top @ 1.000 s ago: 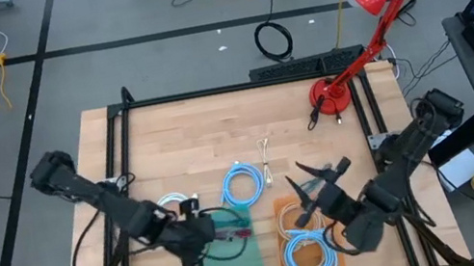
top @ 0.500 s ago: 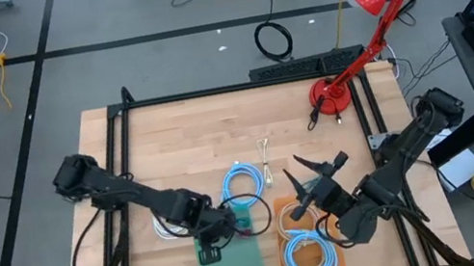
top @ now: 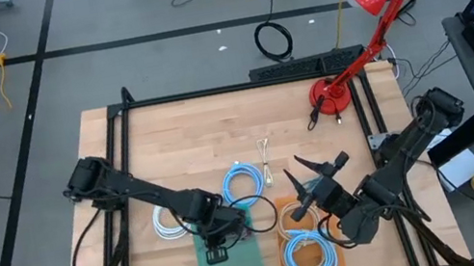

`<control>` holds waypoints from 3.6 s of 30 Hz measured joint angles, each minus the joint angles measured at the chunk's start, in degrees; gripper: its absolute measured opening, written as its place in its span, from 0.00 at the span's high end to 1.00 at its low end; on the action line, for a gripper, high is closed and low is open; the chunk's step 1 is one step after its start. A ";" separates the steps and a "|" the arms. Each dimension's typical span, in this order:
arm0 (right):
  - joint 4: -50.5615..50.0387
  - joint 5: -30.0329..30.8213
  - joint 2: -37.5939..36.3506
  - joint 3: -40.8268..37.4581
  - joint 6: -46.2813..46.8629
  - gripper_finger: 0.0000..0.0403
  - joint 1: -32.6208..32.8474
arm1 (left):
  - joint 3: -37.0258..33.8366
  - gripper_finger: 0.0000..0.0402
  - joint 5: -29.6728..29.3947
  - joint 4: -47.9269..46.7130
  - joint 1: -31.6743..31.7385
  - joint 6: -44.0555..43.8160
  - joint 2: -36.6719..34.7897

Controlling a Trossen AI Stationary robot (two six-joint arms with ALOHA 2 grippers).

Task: Pick & Place USB Port
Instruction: Put the black charger cable into the green bin, then put the blue video cable into the orange bin

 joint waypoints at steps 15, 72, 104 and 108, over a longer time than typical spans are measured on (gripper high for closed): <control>-0.02 -0.03 0.00 0.02 0.01 0.59 -0.79 | 0.00 0.98 5.19 4.23 -0.13 1.70 0.09; 0.16 -0.10 0.02 -0.55 0.04 0.59 -1.51 | 4.26 0.82 -20.25 -4.12 -4.53 -1.62 -10.39; 25.31 -56.14 0.47 -12.19 2.68 0.59 -22.06 | -6.40 0.82 -82.65 -31.12 -28.00 -39.33 -20.26; 25.63 -61.57 0.53 -12.26 3.37 0.59 -23.33 | -10.60 0.82 -84.26 -35.39 -28.00 -46.50 -24.27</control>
